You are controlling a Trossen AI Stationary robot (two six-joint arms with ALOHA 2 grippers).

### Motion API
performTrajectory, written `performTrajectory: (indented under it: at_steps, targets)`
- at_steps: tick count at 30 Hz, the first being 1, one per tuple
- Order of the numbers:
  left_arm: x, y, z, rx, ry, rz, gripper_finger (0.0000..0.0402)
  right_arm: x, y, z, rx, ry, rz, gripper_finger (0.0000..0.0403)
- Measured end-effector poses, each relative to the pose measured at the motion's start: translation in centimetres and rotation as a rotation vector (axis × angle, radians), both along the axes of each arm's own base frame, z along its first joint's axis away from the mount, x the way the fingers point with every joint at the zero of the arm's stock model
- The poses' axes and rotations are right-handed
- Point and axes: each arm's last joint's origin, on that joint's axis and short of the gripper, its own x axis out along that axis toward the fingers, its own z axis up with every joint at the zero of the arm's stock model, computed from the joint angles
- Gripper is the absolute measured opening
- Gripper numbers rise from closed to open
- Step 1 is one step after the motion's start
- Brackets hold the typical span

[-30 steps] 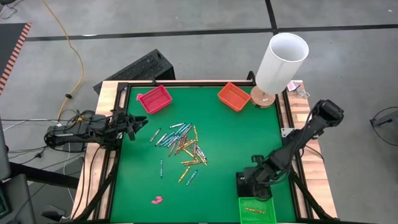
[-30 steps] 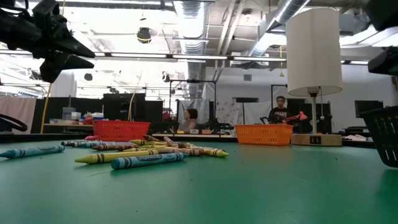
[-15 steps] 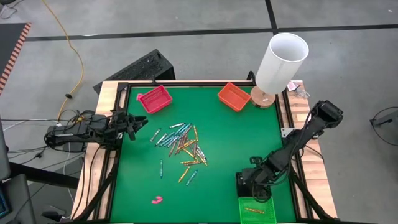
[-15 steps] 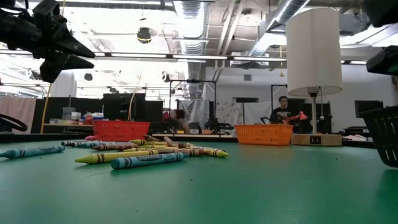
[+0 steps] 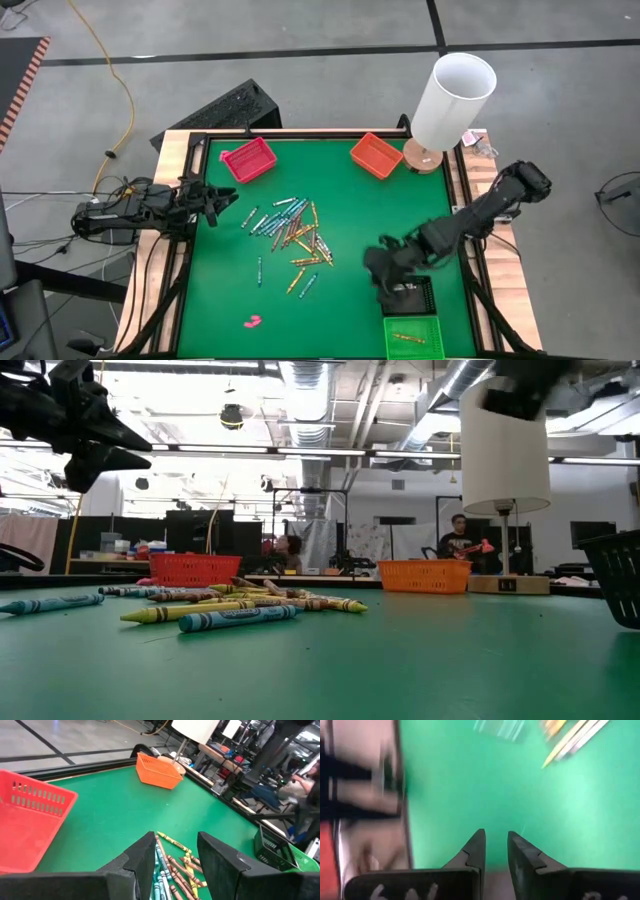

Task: Sort crayons
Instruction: Put the yellow crayon into the green bin

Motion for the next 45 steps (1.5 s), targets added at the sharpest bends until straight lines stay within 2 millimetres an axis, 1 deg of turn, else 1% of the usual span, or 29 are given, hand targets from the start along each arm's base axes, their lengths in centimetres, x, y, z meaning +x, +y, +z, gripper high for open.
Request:
performTrajectory:
  at_steps: [2,5,8,11,15,18,20,24,29,34,38,42,45]
  targets:
    - [0.0,0.0,0.0,-0.003,-0.001,-0.016,0.0135,1.3,-1.8,1.1,-0.008,-0.073,-0.142,0.0077]
    - [0.0,-0.1,0.0,-0.017,-0.006,-0.04,0.0135,3.0,-4.6,2.2,-0.008,-0.157,-0.309,0.0077]
    - [0.1,-0.2,0.0,-0.032,-0.009,-0.066,0.0135,4.6,-7.0,1.8,-0.003,-0.187,-0.416,0.0077]
    - [0.1,-0.3,0.0,-0.038,-0.012,-0.102,0.0135,5.9,-9.0,0.5,0.009,-0.153,-0.541,0.0077]
    - [0.1,-0.4,0.1,-0.028,-0.011,-0.139,0.0135,7.7,-11.5,-2.1,0.083,-0.074,-0.734,0.0077]
    - [0.1,-0.4,0.1,-0.02,-0.008,-0.147,0.0135,8.9,-13.0,-4.0,0.114,-0.025,-0.788,0.0077]
    - [0.1,-0.4,0.1,-0.019,-0.008,-0.147,0.0135,9.6,-13.7,-5.0,0.125,-0.016,-0.811,0.0077]
    - [0.1,-0.4,0.1,-0.012,-0.005,-0.147,0.0135,11.4,-14.7,-6.2,0.132,0.004,-0.835,0.0077]
    - [0.1,-0.4,0.1,-0.007,-0.003,-0.148,0.0135,13.8,-15.0,-6.6,0.095,0.03,-0.808,0.0077]
    - [0.1,-0.4,0.1,-0.001,-0.002,-0.148,0.0135,15.8,-15.6,-7.5,0.02,0.134,-0.782,0.0077]
    - [0.1,-0.4,0.1,0.003,0.001,-0.149,0.0135,17.3,-16.2,-7.7,-0.018,0.163,-0.75,0.0079]
    - [0.1,-0.4,0.0,0.004,0.003,-0.148,0.0135,18.2,-16.5,-7.8,-0.031,0.171,-0.735,0.0091]
    - [0.1,-0.4,0.0,0.004,0.003,-0.148,0.0135,18.0,-16.9,-7.9,-0.036,0.193,-0.744,0.011]
